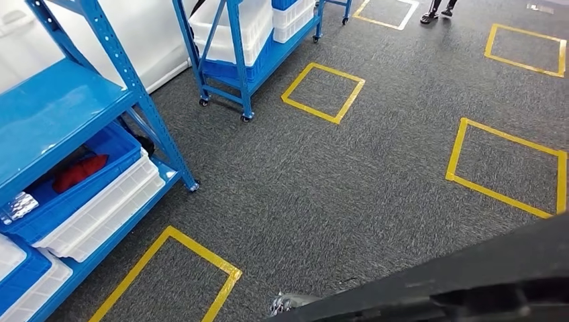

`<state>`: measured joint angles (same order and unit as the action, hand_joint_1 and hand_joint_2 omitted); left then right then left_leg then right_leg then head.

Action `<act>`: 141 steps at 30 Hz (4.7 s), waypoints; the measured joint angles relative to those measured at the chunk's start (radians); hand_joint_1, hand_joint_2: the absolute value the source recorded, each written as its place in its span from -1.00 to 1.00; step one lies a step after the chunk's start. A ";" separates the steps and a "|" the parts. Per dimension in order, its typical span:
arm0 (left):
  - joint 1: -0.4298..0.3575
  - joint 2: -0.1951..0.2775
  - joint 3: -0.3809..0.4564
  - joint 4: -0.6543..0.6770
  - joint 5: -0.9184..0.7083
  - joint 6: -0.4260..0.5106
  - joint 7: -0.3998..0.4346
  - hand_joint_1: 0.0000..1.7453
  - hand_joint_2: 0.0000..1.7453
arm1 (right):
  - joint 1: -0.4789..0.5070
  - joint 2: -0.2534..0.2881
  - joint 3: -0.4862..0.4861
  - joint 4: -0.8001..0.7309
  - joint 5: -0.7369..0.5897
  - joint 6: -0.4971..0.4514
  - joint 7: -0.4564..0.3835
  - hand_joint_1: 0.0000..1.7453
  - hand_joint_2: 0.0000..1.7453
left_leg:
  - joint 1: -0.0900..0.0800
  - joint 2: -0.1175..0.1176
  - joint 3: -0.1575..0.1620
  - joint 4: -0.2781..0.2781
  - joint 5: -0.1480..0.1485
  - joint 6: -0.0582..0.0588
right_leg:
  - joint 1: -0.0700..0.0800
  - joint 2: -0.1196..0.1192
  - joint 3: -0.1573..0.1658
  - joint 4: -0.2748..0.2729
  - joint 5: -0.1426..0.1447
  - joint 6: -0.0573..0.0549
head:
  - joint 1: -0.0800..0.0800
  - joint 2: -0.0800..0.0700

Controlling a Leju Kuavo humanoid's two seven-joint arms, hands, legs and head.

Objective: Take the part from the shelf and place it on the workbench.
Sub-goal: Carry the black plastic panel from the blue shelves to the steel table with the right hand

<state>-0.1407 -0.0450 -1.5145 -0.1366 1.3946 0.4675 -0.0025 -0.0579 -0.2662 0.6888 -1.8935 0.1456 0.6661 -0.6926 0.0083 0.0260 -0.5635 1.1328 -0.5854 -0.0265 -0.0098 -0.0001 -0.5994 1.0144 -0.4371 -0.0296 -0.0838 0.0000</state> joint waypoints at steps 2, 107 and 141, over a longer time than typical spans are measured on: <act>-0.004 0.000 0.000 0.000 0.001 0.000 -0.002 -1.00 1.00 | 0.004 0.004 -0.001 0.000 -0.002 0.001 0.001 1.00 1.00 | 0.000 -0.011 -0.061 0.126 -0.048 -0.004 | 0.002 0.013 0.000 0.001 -0.001 -0.003 | 0.000 0.000; -0.003 -0.014 -0.028 0.002 0.032 -0.017 0.005 -1.00 1.00 | 0.312 0.099 -0.175 -0.108 -0.035 -0.220 0.104 1.00 1.00 | 0.003 -0.040 0.021 -0.134 0.117 0.046 | 0.005 0.044 -0.011 0.067 -0.066 0.039 | 0.000 0.000; 0.000 -0.013 -0.028 0.002 0.039 -0.023 -0.053 -1.00 1.00 | 0.267 0.103 -0.318 -0.058 -0.082 -0.142 0.133 1.00 1.00 | -0.004 -0.015 0.020 -0.136 0.118 0.057 | -0.001 0.012 -0.102 0.257 -0.151 0.057 | 0.000 0.000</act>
<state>-0.1411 -0.0580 -1.5423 -0.1350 1.4334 0.4444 -0.0559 0.2092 -0.1637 0.3711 -1.9513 0.0637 0.5244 -0.5595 0.0043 0.0108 -0.5432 0.9964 -0.4678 0.0309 -0.0107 0.0117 -0.7013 1.2718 -0.5876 0.0278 -0.0839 0.0000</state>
